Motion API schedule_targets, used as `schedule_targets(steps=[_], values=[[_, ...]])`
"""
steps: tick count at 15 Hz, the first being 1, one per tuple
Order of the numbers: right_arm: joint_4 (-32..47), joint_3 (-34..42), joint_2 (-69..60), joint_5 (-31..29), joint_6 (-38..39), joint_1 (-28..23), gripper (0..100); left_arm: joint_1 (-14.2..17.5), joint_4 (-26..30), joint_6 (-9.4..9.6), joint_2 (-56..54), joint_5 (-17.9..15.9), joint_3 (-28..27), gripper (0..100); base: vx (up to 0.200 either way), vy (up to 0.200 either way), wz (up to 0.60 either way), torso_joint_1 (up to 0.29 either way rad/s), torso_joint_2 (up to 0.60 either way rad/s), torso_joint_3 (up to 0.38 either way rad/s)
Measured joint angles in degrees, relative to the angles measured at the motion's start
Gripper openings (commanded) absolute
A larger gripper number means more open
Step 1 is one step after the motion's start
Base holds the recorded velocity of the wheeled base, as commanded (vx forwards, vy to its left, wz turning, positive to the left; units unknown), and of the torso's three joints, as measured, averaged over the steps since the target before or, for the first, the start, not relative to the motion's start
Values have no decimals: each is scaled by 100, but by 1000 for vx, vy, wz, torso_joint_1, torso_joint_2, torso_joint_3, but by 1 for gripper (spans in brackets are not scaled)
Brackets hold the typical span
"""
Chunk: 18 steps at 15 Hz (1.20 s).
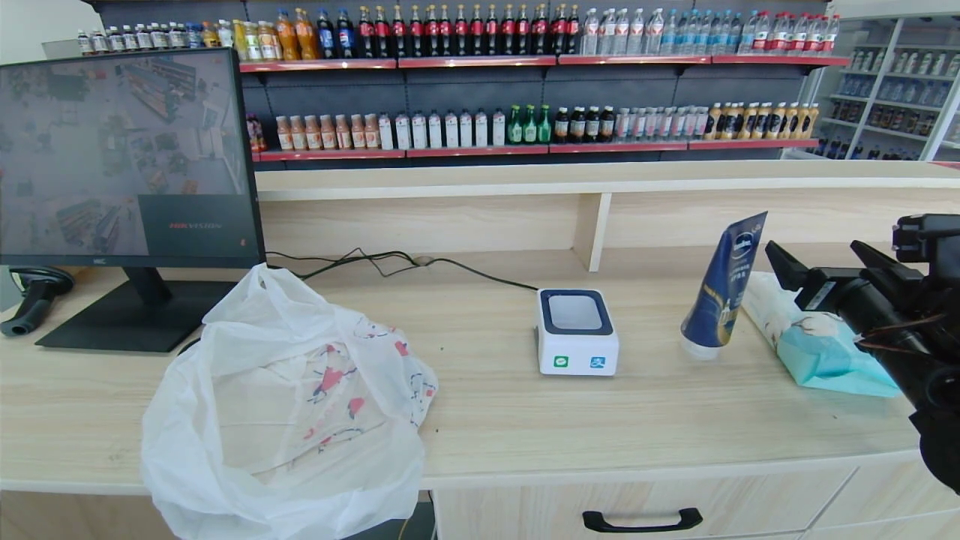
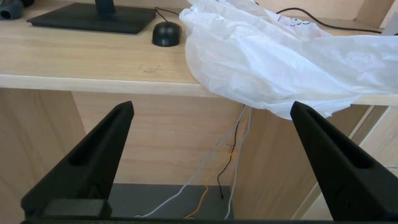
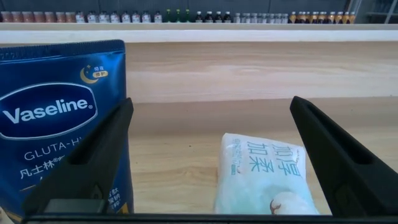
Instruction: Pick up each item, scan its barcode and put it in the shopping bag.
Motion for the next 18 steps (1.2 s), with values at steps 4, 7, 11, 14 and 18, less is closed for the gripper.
schedule_targets(steps=[4, 7, 11, 14, 18], values=[[0, -20, 6, 2, 0, 189, 100, 0, -1, 0, 0, 0, 0, 100, 0, 0, 0, 0, 0, 0], [0, -11, 6, -1, 0, 247, 100, 0, -1, 0, 0, 0, 0, 100, 0, 0, 0, 0, 0, 0], [0, -6, 39, 0, -4, 250, 100, 0, 0, 0, 0, 0, 0, 100, 0, 0, 0, 0, 0, 0], [0, -9, 72, 0, -13, 250, 100, 0, -1, -1, 0, 0, 0, 100, 0, 0, 0, 0, 0, 0], [2, 0, 199, 2, 7, 176, 100, 0, -1, 0, 0, 0, 0, 100, 0, 0, 0, 0, 0, 0]])
